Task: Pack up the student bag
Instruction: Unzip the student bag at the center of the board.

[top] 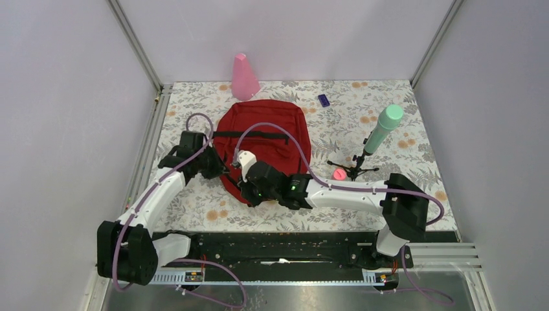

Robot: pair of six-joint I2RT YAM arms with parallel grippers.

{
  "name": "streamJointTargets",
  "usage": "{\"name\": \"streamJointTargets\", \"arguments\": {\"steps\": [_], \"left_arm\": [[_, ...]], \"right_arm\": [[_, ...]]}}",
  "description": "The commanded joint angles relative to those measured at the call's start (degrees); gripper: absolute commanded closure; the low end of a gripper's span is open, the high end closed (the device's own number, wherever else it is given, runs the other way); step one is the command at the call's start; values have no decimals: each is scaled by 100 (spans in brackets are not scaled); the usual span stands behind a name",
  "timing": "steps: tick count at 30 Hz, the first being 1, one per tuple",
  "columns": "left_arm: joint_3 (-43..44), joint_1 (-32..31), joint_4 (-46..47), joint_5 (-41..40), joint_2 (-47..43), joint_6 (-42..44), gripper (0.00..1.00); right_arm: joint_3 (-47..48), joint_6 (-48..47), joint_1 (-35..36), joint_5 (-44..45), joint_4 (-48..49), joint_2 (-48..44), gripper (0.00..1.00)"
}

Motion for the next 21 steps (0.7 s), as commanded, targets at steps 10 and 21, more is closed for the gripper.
{"name": "streamJointTargets", "arguments": {"steps": [10, 21], "left_arm": [[1443, 796, -286, -726, 660, 1544, 100], [1720, 882, -357, -607, 961, 1787, 100]], "right_arm": [[738, -67, 66, 246, -456, 538, 100], [464, -107, 71, 202, -480, 439, 100]]}}
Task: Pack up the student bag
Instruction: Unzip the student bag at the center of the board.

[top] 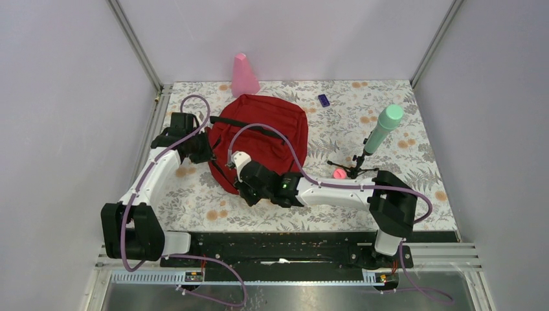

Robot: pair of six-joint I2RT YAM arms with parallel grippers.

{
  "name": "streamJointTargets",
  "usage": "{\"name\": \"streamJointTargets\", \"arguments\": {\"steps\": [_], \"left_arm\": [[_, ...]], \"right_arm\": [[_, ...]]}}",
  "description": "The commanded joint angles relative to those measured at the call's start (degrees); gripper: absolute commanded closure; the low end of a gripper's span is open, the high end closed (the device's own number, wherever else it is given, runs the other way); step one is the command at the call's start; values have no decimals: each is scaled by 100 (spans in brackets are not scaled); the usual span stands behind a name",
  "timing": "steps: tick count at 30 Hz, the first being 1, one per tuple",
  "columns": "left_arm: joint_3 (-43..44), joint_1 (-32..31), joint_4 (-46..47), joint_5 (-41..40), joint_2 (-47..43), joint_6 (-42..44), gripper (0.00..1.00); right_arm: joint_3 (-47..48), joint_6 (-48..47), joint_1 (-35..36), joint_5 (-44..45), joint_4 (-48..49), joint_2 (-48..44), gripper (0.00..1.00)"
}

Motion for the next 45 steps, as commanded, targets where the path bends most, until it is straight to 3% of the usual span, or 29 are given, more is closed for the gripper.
{"name": "streamJointTargets", "arguments": {"steps": [1, 15, 30, 45], "left_arm": [[286, 94, 364, -325, 3, 218, 100], [142, 314, 327, -1127, -141, 388, 100], [166, 621, 263, -1854, -338, 494, 100], [71, 606, 141, -3136, -747, 626, 100]], "right_arm": [[-89, -10, 68, -19, -132, -126, 100], [-792, -32, 66, 357, -166, -490, 100], [-996, -32, 5, 1989, -391, -711, 100], [-811, -409, -1013, 1449, -370, -774, 100]]}}
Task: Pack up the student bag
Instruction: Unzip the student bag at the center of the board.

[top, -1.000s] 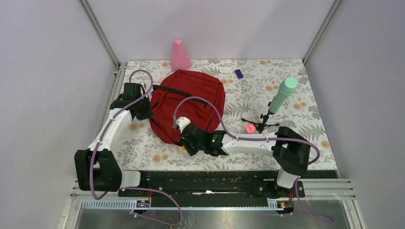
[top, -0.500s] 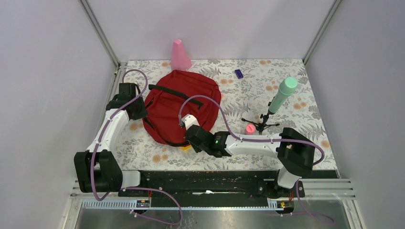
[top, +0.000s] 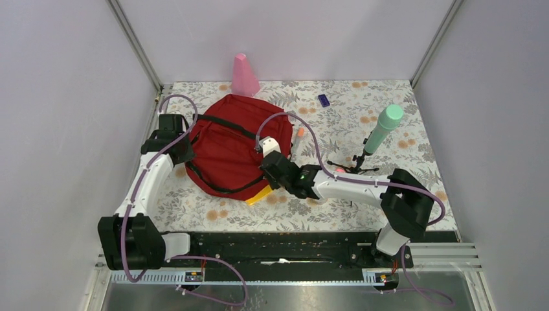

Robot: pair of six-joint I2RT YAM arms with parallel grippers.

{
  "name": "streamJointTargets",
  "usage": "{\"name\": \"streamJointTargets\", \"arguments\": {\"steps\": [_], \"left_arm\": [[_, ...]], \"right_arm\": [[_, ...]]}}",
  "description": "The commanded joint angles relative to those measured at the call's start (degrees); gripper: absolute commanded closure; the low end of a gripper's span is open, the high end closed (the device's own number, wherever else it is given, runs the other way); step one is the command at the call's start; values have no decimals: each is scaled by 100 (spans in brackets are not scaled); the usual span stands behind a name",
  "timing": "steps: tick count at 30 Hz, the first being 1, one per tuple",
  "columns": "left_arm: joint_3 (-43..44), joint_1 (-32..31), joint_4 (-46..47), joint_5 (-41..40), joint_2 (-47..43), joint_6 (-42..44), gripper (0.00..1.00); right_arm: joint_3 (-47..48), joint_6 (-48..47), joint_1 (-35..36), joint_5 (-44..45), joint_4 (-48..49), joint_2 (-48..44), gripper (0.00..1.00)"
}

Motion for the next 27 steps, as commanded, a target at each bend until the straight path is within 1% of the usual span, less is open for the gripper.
{"name": "streamJointTargets", "arguments": {"steps": [1, 2, 3, 5, 6, 8, 10, 12, 13, 15, 17, 20, 24, 27], "left_arm": [[84, 64, 297, -1112, -438, 267, 95], [74, -26, 315, -1129, -521, 312, 86], [69, -119, 353, -1131, -619, 388, 71], [50, -606, 464, -1052, -835, 632, 38], [23, -849, 548, -897, -960, 774, 28], [-107, -1327, 731, -326, -1219, 1050, 18], [-311, -1806, 906, 403, -1424, 1359, 14], [-548, -2251, 1061, 1070, -1526, 1657, 12], [-640, -2517, 1110, 1206, -1536, 1751, 12], [-753, -2843, 1123, 1312, -1489, 1869, 12], [-863, -3061, 1161, 1543, -1486, 1946, 12], [-1240, -3335, 1489, 1875, -1686, 2026, 10], [-1734, -3432, 1795, 2326, -1869, 2223, 10], [-1738, -3445, 1731, 2267, -1709, 2274, 10]], "right_arm": [[146, -382, -236, 9, -303, -171, 100], [179, -432, -248, -23, -304, -154, 100], [215, -479, -250, -58, -310, -140, 100], [249, -518, -258, -124, -297, -139, 100], [245, -514, -263, -154, -271, -148, 100], [234, -448, -259, -241, -226, -185, 100], [233, -364, -258, -322, -221, -233, 100], [231, -287, -258, -348, -217, -287, 100], [226, -262, -266, -340, -223, -316, 100], [208, -227, -287, -319, -222, -368, 100], [194, -194, -310, -322, -221, -404, 100], [181, -122, -345, -348, -223, -448, 100], [149, -2, -355, -370, -168, -458, 100], [60, 78, -378, -459, -14, -483, 100]]}}
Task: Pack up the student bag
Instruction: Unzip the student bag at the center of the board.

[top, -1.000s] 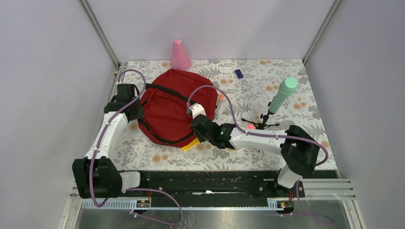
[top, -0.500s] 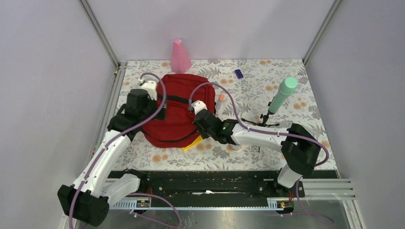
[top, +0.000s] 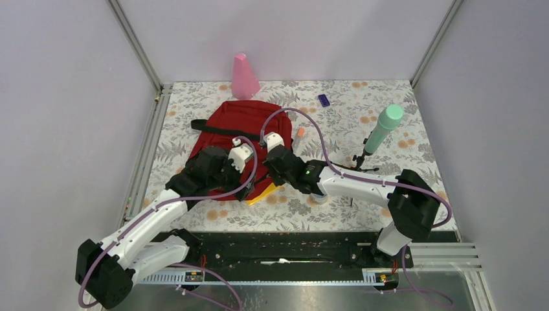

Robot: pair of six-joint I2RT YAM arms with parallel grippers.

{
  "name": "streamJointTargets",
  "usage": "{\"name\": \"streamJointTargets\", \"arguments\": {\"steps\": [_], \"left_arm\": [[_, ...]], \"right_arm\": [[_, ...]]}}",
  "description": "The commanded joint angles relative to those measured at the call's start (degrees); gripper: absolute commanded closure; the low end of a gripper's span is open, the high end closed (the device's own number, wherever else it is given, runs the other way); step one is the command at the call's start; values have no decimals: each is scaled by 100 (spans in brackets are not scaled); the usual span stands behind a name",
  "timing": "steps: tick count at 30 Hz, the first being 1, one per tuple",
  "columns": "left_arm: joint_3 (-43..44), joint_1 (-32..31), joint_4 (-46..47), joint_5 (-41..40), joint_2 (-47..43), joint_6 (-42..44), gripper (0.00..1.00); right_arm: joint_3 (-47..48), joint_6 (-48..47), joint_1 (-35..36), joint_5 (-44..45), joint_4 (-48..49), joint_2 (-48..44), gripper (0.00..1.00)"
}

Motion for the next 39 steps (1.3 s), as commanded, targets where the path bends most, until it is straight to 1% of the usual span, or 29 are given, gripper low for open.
{"name": "streamJointTargets", "arguments": {"steps": [1, 6, 10, 14, 15, 16, 17, 18, 19, 20, 21, 24, 27, 30, 33, 36, 39], "left_arm": [[19, -37, 470, 201, 102, 267, 10], [107, -66, 371, -469, 329, 130, 10], [119, -154, 298, -316, 568, 71, 9], [209, -325, 187, -816, 937, 83, 10], [272, -332, 137, -767, 1050, 64, 19], [357, -332, 54, -718, 1170, 19, 35], [452, -332, -48, -740, 1324, -31, 47], [548, -332, -218, -787, 1495, -88, 62], [654, -337, -334, -868, 1636, -133, 78], [746, -341, -421, -919, 1781, -163, 92], [838, -351, -482, -926, 1857, -182, 100], [849, -418, -505, -863, 1863, -185, 100], [827, -446, -505, -985, 1687, -206, 100], [797, -447, -506, -1041, 1445, -237, 100], [770, -447, -505, -1039, 1244, -263, 100], [760, -447, -535, -1318, 1064, -301, 100], [761, -447, -619, -1560, 909, -358, 100]], "right_arm": [[5, 202, -88, -114, 199, -259, 100], [-1, 228, -117, -210, 260, -279, 100], [-15, 286, -135, -218, 262, -285, 100], [43, 293, -148, -207, 269, -297, 100], [65, 271, -148, -176, 258, -298, 100], [81, 239, -148, -130, 254, -299, 100], [93, 215, -145, -28, 224, -306, 100], [118, 192, -142, 111, 177, -311, 100], [140, 148, -148, 240, 118, -312, 100], [167, 105, -150, 397, 71, -307, 100], [217, 66, -163, 520, 26, -285, 100], [476, 103, -293, 718, -309, -99, 100], [708, 222, -557, 668, -527, 67, 100], [912, 226, -797, 515, -538, 222, 100], [1247, 150, -958, 506, -593, 573, 100], [1712, 117, -1088, 687, -875, 1002, 100], [1991, 80, -1144, 810, -945, 1263, 100]]}}
